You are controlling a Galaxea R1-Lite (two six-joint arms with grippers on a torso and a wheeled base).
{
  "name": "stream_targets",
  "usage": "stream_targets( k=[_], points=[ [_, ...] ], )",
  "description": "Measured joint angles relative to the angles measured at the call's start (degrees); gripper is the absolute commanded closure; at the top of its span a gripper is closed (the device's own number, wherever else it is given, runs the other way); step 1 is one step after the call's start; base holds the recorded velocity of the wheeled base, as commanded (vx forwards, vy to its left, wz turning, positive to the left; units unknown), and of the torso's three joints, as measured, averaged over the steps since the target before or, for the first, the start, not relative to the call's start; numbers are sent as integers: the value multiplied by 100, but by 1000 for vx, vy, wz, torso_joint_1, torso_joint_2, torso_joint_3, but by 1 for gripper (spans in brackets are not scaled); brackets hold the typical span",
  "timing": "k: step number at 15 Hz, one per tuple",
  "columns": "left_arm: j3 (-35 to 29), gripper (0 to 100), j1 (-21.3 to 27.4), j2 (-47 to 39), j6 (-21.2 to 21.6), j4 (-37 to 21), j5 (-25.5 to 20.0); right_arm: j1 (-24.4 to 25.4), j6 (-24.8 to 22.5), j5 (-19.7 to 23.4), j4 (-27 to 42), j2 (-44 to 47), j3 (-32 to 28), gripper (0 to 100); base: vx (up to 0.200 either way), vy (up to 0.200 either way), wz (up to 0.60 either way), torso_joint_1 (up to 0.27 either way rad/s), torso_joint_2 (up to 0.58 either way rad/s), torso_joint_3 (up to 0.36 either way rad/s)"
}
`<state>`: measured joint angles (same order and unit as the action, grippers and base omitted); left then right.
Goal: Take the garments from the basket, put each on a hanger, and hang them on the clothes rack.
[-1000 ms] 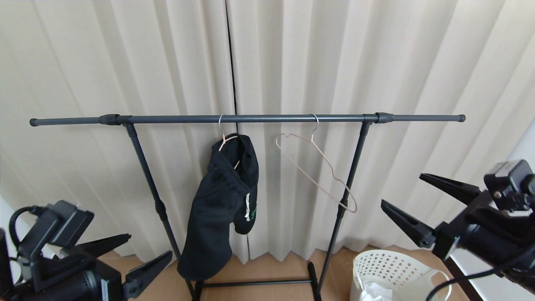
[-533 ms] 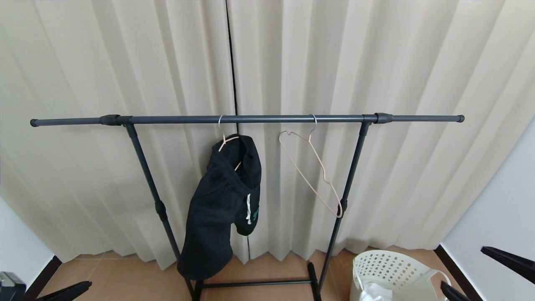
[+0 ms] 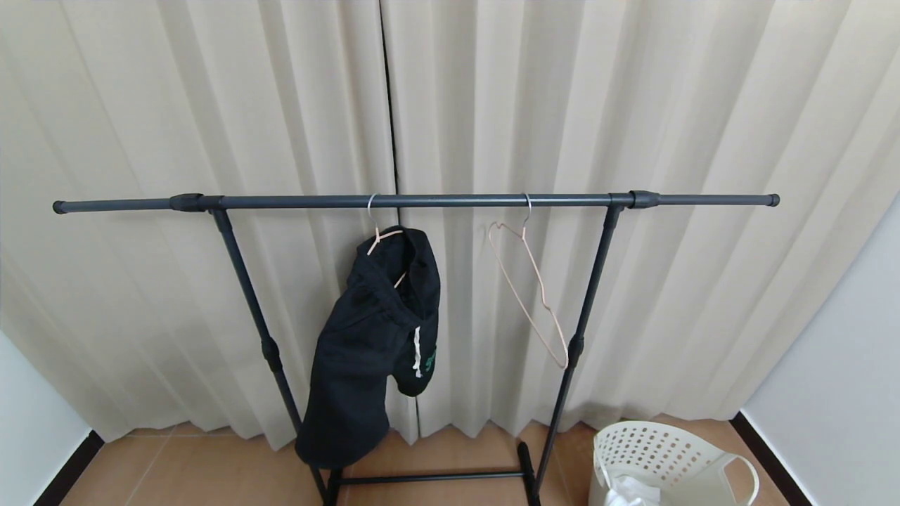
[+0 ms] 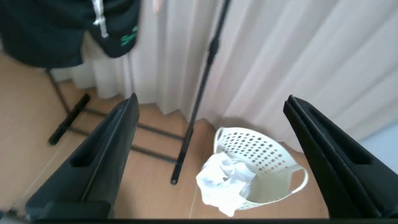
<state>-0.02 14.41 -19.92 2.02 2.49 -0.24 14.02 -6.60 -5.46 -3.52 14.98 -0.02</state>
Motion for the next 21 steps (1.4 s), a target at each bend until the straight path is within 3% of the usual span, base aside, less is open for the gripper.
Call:
stream_targets(
  k=[3,6,10,21],
  points=[
    [2,0,-518,501,115,-6,-5,-898,17,87,24,-608,2,0,0,0,0,0,0,0],
    [2,0,-951,1093,205,-6,-33,-1265,74,350,112,-1159,2,0,0,0,0,0,0,0],
    [2,0,-1348,1758,262,0,-482,-1356,236,396,115,-1443,2,0,0,0,0,0,0,0],
    [2,0,-1414,1997,32,13,-523,-1369,514,573,112,-1493,2,0,0,0,0,0,0,0]
  ],
)
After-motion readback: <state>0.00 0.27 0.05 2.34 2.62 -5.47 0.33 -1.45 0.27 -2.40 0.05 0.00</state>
